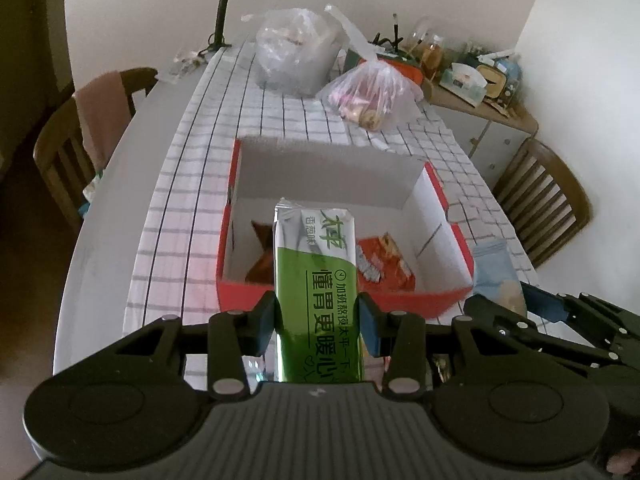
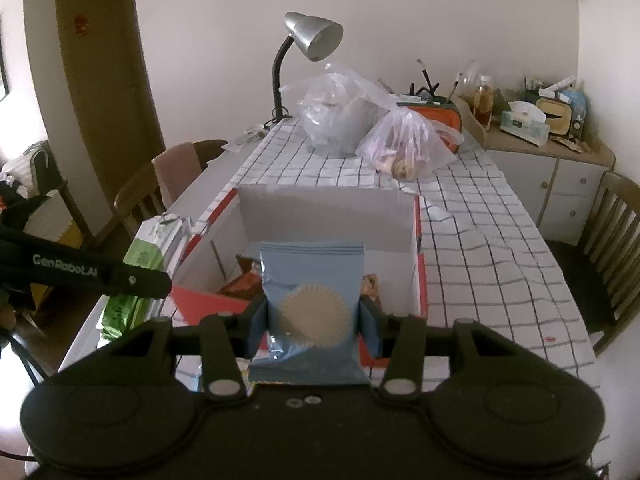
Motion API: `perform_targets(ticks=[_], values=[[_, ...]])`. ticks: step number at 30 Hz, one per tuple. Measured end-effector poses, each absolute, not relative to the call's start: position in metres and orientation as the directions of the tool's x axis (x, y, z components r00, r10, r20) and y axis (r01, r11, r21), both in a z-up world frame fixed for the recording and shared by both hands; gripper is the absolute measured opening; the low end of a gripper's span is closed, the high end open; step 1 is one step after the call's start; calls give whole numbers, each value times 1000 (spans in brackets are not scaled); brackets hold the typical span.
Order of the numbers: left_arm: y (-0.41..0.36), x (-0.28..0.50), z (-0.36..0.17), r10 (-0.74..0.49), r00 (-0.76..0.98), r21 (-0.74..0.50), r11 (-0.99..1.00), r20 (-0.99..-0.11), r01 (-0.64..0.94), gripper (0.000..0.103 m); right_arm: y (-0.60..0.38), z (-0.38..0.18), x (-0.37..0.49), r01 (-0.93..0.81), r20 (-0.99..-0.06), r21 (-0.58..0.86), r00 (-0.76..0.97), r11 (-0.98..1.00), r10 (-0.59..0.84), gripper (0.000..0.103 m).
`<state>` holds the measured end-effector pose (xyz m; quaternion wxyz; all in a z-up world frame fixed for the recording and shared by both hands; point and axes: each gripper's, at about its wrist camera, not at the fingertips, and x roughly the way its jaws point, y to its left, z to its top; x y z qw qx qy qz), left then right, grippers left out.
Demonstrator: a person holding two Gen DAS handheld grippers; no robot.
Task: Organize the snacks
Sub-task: 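Carry both packets into the red box and set them beside the bags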
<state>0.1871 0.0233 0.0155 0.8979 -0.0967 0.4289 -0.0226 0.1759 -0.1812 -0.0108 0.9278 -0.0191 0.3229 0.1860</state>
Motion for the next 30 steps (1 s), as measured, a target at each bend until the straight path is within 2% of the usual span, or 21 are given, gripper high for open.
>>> perform_targets(ticks=[15, 23, 30], values=[[30, 287, 10, -69, 577, -130, 989, -814, -66, 42, -173, -23, 264, -306, -679, 109, 672, 946, 296, 46], [40, 331, -21, -26, 496, -89, 991, -868, -105, 42, -164, -59, 307, -282, -759, 97, 599, 955, 254, 46], [33, 351, -53, -8, 423, -46, 996, -906, -78, 42, -154, -90, 325, -280, -811, 95, 535, 955, 238, 46]])
